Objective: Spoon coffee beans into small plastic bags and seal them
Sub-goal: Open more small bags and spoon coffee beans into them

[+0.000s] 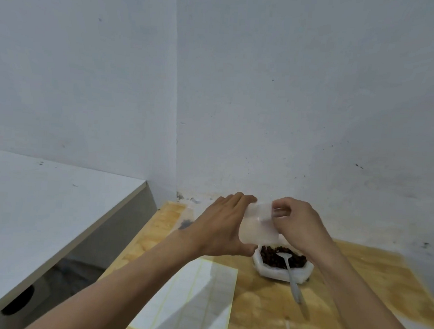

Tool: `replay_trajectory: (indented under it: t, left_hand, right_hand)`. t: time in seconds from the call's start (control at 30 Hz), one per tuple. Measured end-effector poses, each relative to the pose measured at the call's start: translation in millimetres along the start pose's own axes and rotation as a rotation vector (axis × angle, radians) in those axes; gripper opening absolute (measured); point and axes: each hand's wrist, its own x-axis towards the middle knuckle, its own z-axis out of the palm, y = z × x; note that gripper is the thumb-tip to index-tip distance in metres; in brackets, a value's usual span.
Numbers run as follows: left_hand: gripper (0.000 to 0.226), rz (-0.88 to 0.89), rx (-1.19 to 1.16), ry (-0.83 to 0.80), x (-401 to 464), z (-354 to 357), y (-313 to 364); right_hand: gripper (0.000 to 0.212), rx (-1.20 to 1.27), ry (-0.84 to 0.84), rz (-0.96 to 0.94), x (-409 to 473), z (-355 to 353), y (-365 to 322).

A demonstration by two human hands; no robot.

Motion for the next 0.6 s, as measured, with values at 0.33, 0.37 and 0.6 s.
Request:
replay_trajectory:
  t: [0.33, 0.37, 0.6]
  left_hand:
    - [0.103, -0.08, -0.126, 0.036, 5.4, 10.2, 7.5]
    - [0.101, -0.091, -0.135, 0.048, 6.8, 11.1, 8.3]
    - [0.092, -0.141, -0.071, 0.052, 13.2, 21.7, 5.3]
  right_hand:
    - [0.008, 0.156, -0.249, -0.182, 0.3, -15.7, -4.2]
    - [0.01, 0.174, -0.257, -0.183, 0.3, -16.4, -3.9]
    - [0.022, 0.041, -0.082, -0.198, 0.2, -33.9, 13.2]
